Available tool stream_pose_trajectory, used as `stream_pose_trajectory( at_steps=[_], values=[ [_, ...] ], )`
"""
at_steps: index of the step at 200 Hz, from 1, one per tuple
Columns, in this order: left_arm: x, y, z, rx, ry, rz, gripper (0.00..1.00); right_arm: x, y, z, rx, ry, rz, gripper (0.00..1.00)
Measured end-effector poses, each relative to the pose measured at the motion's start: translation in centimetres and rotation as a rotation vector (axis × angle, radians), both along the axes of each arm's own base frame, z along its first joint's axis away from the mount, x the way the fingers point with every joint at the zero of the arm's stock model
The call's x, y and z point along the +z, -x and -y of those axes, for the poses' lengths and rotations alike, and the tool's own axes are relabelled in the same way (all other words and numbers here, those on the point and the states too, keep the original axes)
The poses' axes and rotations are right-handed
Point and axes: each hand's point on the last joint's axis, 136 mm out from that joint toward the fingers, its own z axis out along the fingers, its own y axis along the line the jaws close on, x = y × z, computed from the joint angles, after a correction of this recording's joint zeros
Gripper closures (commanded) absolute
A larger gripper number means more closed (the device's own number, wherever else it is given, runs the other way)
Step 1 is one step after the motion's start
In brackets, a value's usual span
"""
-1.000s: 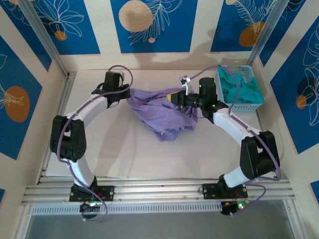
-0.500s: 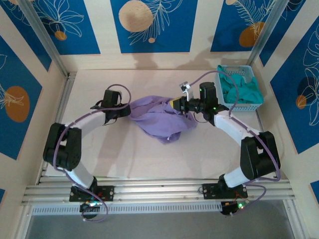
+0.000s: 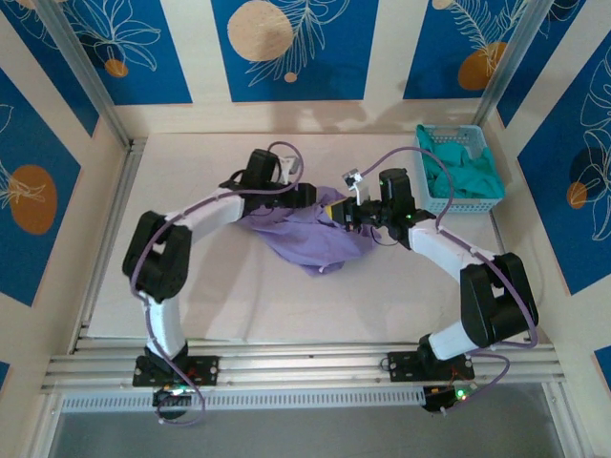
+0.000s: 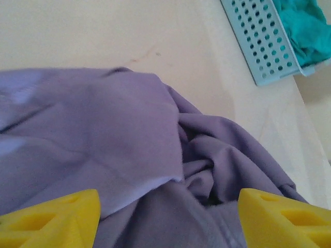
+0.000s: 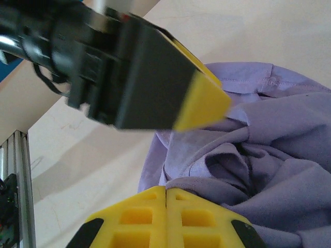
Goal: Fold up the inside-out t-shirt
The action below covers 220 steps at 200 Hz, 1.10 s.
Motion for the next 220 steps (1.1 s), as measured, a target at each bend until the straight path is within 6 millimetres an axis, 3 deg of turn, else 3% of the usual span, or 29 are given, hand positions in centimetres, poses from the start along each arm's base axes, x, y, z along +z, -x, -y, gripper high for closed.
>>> stream_pose_trajectory(
  at_steps=[11, 38, 60, 86, 116, 138, 148, 161, 178, 197, 220],
  values=[
    [-1.3, -0.1, 0.8, -0.023, -0.014, -0.028, 0.52, 0.2, 0.0, 0.0, -0.003, 0.000, 0.008, 1.00],
    [-3.6, -1.0, 1.1, -0.019, -0.040, -0.084, 1.00, 1.6, 0.0, 0.3, -0.023, 0.000, 0.047, 1.00],
    [-3.7, -2.4, 0.3, 0.015, -0.048, -0.090, 1.00, 4.0, 0.0, 0.8, -0.048, -0.012, 0.105, 1.00],
    [-1.5, -5.1, -1.8, 0.097, -0.027, -0.041, 1.00, 9.9, -0.2, 1.6, -0.093, -0.059, 0.227, 1.00],
    [2.9, -7.7, -7.1, 0.265, 0.049, 0.039, 1.00, 17.7, 1.2, 3.3, -0.162, -0.141, 0.414, 1.00],
    [5.3, -8.6, -11.9, 0.397, 0.101, 0.094, 1.00, 20.3, 2.8, 4.4, -0.197, -0.190, 0.499, 1.00],
    [5.3, -8.9, -13.3, 0.435, 0.108, 0.101, 1.00, 19.8, 3.1, 4.5, -0.202, -0.196, 0.497, 1.00],
    [4.2, -9.0, -14.5, 0.472, 0.099, 0.098, 1.00, 17.7, 2.8, 4.4, -0.204, -0.193, 0.456, 1.00],
    [1.2, -7.9, -15.1, 0.487, 0.060, 0.051, 0.89, 13.4, 1.8, 4.1, -0.210, -0.165, 0.350, 1.00],
    [-2.5, -6.1, -15.6, 0.489, 0.000, -0.008, 0.71, 8.4, 1.1, 3.9, -0.218, -0.129, 0.225, 1.00],
    [-5.5, -4.3, -16.6, 0.511, -0.059, -0.054, 0.54, 4.6, 1.0, 3.8, -0.220, -0.100, 0.130, 1.00]
  ],
)
